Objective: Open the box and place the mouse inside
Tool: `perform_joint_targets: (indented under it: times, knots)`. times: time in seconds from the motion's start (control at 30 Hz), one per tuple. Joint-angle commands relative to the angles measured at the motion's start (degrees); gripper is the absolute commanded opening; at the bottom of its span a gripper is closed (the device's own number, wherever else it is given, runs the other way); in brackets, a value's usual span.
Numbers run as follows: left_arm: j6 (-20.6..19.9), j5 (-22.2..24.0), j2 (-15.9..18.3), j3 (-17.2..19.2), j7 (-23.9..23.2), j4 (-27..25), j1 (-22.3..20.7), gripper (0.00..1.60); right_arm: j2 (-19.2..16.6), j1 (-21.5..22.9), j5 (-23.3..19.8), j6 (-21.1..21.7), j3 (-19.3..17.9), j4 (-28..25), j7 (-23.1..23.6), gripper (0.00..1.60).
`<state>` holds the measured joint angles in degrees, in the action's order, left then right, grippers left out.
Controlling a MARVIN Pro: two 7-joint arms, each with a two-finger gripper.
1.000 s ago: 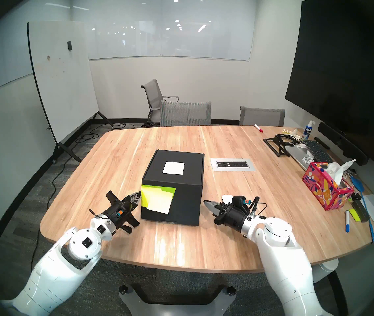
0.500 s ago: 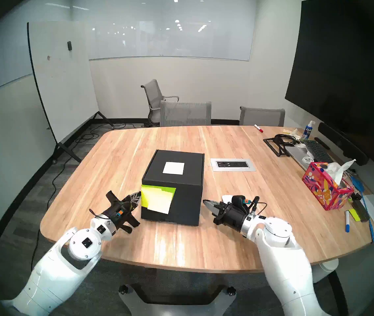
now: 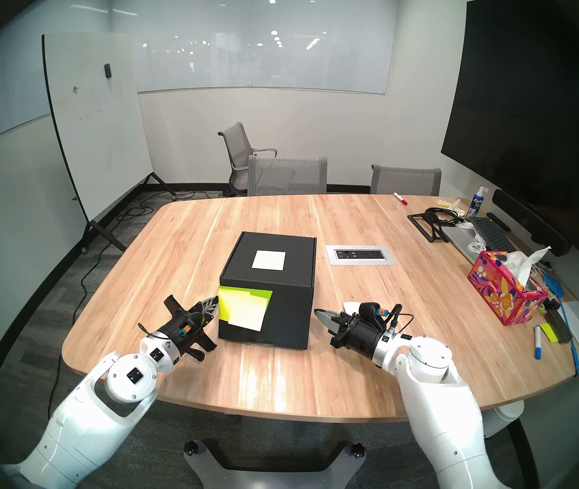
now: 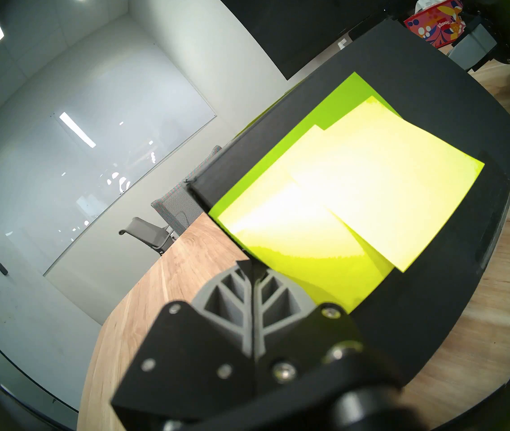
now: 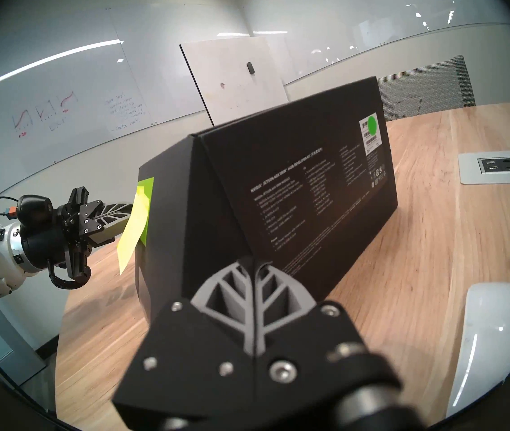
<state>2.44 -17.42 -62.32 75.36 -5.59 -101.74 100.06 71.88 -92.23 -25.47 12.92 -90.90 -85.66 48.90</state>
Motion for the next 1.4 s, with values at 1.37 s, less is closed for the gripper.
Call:
perform_joint_targets:
  times: [1.37]
  knots:
    - [0.66, 1.83, 2.76, 0.56, -3.95, -3.06, 1.03, 0.00, 1.18, -1.04, -0.19, 0.97, -0.73, -3.65, 0.43, 0.00]
